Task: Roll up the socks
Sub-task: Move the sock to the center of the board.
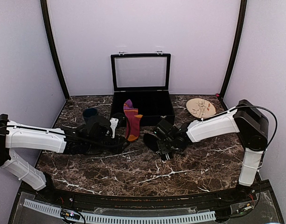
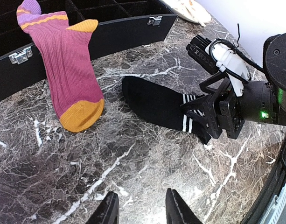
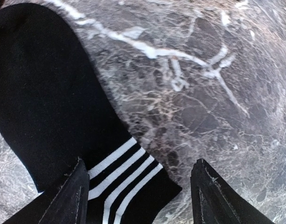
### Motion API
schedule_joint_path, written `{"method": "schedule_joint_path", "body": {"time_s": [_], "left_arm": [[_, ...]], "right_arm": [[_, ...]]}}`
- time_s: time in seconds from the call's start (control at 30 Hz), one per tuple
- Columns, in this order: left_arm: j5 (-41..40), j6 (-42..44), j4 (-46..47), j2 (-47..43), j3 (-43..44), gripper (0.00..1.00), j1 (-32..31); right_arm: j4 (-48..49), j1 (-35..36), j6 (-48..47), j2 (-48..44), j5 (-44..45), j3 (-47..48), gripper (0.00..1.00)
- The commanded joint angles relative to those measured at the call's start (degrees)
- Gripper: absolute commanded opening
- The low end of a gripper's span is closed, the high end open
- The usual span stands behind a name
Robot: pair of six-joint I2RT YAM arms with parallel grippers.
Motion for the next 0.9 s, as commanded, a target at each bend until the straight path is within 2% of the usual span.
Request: {"method": "schedule_joint_path", "body": {"time_s": [0.0, 0.37, 0.87], "left_arm": [[-0.15, -0.71, 1.38, -0.64, -0.86, 0.36, -0.91], [0.07, -0.14, 2.51, 0.48, -1.0, 0.36, -1.58], [-0.35, 0.47, 3.17, 0.89, -0.8, 0.36, -2.3]], "right_arm": [[-3.23, -0.39, 1.9, -0.5, 3.4, -1.57, 0.7], [-2.75, -0.23, 5.41, -7.29, 4.79, -6.13, 0.71], [-8.58, -0.14, 11.11, -8.26, 5.69, -9.53, 0.73]]}}
